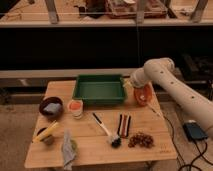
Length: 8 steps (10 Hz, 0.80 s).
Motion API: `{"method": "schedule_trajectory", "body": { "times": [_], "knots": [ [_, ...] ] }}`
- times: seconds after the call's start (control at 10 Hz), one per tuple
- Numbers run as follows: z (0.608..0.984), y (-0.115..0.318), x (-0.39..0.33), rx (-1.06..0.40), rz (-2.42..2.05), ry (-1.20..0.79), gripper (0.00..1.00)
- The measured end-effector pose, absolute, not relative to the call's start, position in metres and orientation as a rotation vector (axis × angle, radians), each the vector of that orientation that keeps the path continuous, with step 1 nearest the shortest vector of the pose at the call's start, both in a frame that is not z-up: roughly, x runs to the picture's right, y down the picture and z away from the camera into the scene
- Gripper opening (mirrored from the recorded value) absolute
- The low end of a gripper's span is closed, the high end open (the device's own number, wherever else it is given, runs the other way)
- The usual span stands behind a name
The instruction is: Place pepper in tray
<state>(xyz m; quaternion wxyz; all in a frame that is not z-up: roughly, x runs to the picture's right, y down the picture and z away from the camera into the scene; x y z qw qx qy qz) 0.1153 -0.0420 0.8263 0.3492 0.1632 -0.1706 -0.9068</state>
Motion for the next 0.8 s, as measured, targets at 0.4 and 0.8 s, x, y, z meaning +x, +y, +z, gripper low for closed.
{"method": "schedule_trajectory", "body": {
  "times": [0.4,0.8],
  "knots": [
    [0.861,-0.053,0.019,0.536,-2.360,-0.499,0.51],
    [0.922,-0.033,-0.035,0.563,-2.347,-0.578,0.80]
  ]
}}
